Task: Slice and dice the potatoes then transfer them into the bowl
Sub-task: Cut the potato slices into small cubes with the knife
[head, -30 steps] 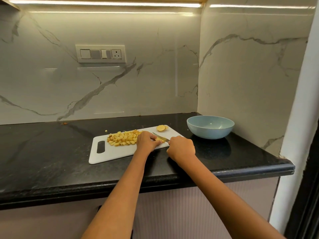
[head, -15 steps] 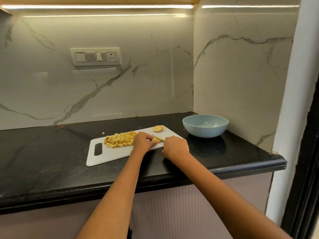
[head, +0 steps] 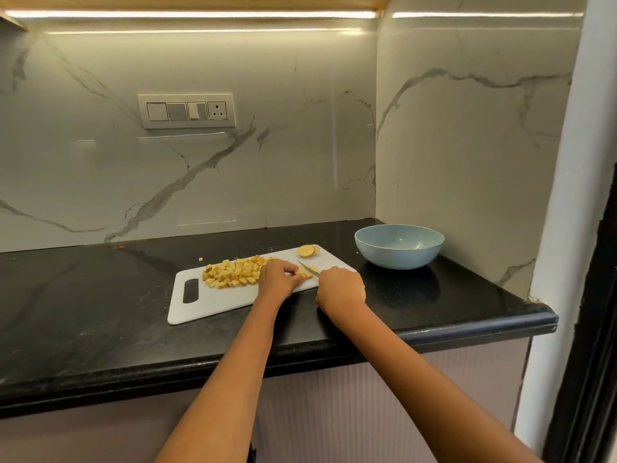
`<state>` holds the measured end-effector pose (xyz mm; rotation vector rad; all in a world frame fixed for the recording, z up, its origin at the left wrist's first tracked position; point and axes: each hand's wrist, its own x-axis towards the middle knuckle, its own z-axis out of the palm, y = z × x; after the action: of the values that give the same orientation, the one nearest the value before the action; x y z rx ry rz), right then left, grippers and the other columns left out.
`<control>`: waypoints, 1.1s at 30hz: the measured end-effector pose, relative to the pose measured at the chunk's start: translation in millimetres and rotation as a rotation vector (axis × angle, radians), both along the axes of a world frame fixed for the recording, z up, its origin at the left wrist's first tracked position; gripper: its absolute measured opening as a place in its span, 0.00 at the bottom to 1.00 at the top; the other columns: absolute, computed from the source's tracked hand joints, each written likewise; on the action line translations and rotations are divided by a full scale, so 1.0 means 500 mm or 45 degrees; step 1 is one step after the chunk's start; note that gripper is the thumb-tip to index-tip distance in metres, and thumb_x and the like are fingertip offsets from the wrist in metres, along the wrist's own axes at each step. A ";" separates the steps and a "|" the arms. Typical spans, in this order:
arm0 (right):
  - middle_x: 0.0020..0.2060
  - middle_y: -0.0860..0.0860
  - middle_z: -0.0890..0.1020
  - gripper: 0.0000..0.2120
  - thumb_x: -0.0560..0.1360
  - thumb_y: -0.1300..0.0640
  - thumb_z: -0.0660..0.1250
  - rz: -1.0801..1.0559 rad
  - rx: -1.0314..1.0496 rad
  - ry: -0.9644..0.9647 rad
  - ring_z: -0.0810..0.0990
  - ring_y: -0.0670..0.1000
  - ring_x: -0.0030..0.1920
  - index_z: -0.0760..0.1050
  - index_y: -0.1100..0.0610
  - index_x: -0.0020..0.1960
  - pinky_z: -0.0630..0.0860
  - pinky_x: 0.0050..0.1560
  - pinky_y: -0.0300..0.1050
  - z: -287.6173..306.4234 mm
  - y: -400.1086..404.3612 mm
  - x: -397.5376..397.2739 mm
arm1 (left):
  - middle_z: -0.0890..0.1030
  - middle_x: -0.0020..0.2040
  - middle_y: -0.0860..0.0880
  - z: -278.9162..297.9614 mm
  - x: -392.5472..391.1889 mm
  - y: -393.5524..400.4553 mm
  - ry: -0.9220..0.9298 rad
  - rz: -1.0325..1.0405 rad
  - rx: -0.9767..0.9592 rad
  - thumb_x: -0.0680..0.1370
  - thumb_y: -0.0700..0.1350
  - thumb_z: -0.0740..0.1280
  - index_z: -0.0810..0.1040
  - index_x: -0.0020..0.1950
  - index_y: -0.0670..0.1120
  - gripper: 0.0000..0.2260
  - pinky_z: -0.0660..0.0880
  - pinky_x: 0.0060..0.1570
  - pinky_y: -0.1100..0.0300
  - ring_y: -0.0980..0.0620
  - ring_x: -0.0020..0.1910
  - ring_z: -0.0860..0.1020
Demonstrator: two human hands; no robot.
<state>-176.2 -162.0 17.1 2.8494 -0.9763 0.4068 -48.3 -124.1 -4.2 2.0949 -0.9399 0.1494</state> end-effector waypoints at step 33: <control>0.55 0.54 0.78 0.13 0.80 0.56 0.56 0.056 0.209 0.057 0.77 0.52 0.55 0.72 0.58 0.61 0.67 0.47 0.42 0.014 -0.009 -0.003 | 0.83 0.51 0.43 0.018 0.001 0.009 0.082 0.038 -0.029 0.72 0.40 0.71 0.82 0.52 0.40 0.10 0.71 0.49 0.60 0.48 0.52 0.78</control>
<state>-177.8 -166.7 24.1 3.0162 -0.9838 0.2774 -48.0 -119.4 5.0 2.0811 -0.8654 0.1068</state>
